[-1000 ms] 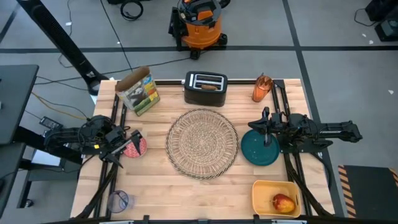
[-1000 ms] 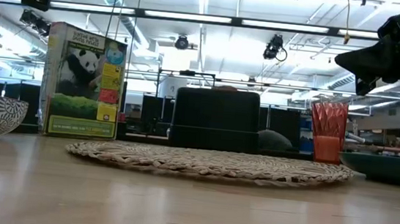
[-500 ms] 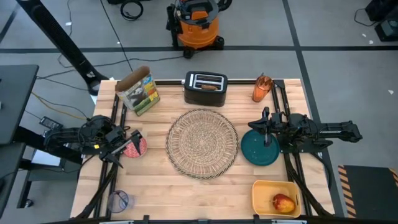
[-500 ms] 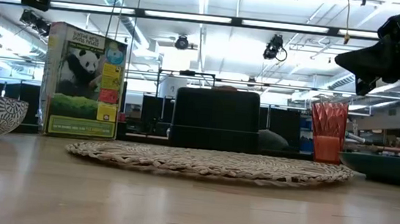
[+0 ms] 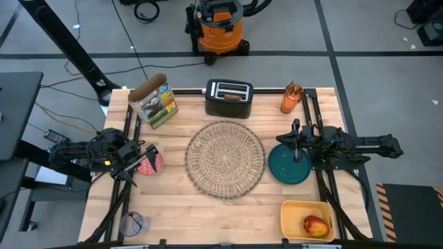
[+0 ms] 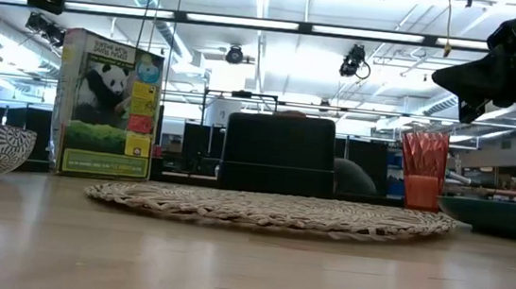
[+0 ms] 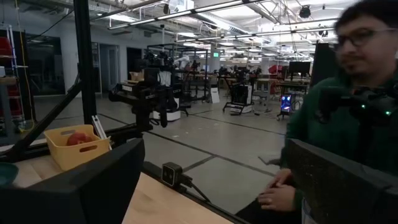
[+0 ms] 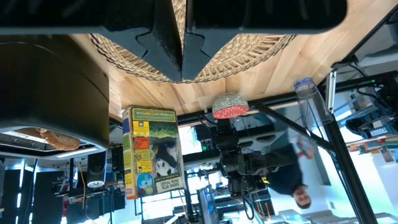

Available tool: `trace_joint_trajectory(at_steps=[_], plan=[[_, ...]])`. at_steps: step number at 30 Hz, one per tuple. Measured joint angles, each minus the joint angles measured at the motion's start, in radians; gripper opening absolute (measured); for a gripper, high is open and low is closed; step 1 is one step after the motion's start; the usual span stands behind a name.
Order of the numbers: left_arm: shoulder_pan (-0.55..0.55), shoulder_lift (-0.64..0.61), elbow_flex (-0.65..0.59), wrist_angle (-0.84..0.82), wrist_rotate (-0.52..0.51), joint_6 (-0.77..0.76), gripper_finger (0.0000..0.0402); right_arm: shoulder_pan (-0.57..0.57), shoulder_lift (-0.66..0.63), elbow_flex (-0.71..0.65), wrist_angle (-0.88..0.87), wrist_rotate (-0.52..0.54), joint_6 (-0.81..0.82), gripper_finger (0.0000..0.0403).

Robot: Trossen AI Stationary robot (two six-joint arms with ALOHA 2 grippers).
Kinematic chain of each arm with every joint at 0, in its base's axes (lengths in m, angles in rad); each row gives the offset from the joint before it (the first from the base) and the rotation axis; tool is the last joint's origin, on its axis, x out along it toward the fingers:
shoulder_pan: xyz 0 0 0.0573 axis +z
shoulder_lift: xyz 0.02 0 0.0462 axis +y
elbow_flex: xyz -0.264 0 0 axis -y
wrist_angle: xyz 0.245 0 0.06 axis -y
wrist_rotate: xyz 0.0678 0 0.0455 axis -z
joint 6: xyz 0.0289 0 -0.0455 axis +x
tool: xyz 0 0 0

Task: Arrange a breakfast setting

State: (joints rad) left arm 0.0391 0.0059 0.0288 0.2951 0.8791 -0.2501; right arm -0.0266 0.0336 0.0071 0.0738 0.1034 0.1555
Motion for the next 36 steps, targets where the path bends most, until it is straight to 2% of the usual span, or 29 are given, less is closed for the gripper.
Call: trace_joint_trajectory(at_steps=[24, 26, 29, 36], plan=[[0.000, 0.000, 0.000, 0.000, 0.000, 0.000, 0.0399, 0.000, 0.000, 0.000, 0.000, 0.000, -0.001, 0.0023], [0.000, 0.000, 0.000, 0.000, 0.000, 0.000, 0.0399, 0.000, 0.000, 0.000, 0.008, 0.006, -0.046, 0.0023], [0.000, 0.000, 0.000, 0.000, 0.000, 0.000, 0.0399, 0.000, 0.000, 0.000, 0.055, 0.021, -0.126, 0.0023], [0.000, 0.000, 0.000, 0.000, 0.000, 0.000, 0.0399, 0.000, 0.000, 0.000, 0.201, 0.029, -0.132, 0.0023]])
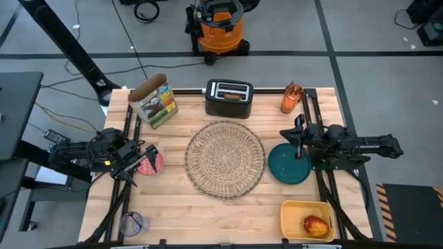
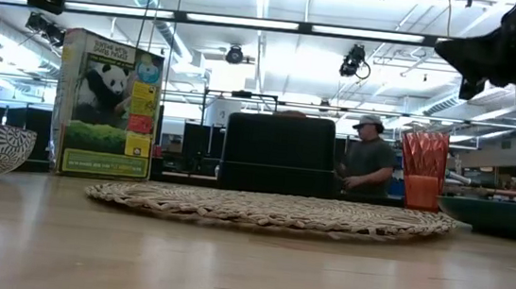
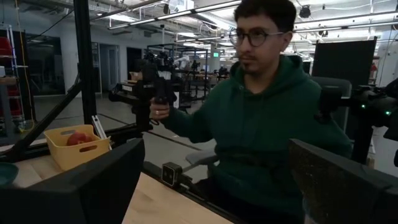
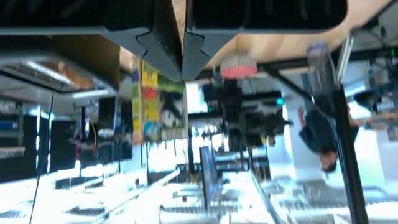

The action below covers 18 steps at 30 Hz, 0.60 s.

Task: Arrange a breakfast setting
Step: Put the bowl on the place mat

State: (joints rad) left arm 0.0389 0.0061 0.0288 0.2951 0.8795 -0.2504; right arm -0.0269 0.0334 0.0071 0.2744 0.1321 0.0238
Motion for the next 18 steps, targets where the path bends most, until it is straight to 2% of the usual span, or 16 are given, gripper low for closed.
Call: trace_joint_trajectory(at_steps=[4, 9, 13, 18], plan=[[0.000, 0.000, 0.000, 0.007, 0.000, 0.001, 0.0399, -0.003, 0.006, 0.000, 0.055, 0.151, -0.038, 0.0023], [0.000, 0.000, 0.000, 0.039, 0.000, 0.001, 0.0399, 0.030, 0.084, 0.037, -0.032, 0.106, 0.033, 0.0020], [0.000, 0.000, 0.000, 0.038, 0.000, 0.001, 0.0399, 0.105, 0.238, 0.127, -0.100, 0.141, 0.111, 0.0008], [0.000, 0.000, 0.000, 0.042, 0.000, 0.001, 0.0399, 0.245, 0.510, 0.272, -0.118, 0.234, 0.160, 0.0005]])
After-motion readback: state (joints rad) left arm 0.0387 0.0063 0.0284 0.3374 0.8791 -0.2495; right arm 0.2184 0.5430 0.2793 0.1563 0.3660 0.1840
